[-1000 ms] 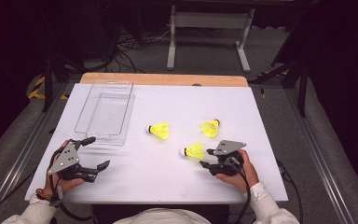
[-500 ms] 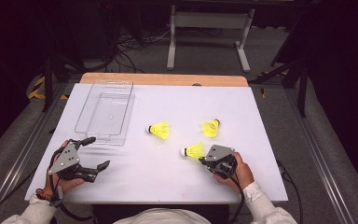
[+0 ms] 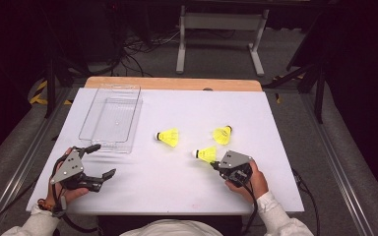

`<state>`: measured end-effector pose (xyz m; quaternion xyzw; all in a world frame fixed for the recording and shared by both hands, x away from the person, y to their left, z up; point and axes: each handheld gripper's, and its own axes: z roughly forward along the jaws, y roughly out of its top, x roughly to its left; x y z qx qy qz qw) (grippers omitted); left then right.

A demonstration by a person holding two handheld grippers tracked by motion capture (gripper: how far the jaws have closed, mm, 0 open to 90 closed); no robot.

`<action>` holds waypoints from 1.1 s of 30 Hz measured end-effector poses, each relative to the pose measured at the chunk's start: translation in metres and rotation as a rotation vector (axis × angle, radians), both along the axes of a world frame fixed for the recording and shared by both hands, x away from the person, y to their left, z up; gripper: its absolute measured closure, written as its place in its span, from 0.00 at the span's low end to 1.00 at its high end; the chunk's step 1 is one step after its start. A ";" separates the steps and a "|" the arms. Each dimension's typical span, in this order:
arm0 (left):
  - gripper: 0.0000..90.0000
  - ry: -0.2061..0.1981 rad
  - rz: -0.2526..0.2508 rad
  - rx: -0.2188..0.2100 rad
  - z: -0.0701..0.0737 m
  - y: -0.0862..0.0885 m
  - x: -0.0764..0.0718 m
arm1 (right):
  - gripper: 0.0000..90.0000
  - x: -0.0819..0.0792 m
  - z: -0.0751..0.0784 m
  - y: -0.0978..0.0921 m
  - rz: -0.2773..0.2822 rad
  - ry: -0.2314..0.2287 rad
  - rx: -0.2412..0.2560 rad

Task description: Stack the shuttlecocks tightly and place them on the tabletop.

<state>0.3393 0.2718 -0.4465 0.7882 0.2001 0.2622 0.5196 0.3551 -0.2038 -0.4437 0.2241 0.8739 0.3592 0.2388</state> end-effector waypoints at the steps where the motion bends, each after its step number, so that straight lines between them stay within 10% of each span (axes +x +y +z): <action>1: 0.09 0.002 0.000 -0.003 0.000 0.000 0.000 | 1.00 0.001 0.000 0.001 0.002 -0.006 0.005; 33: 0.09 0.000 -0.004 -0.011 -0.001 0.001 0.000 | 1.00 0.058 -0.003 0.062 -0.025 -0.029 0.006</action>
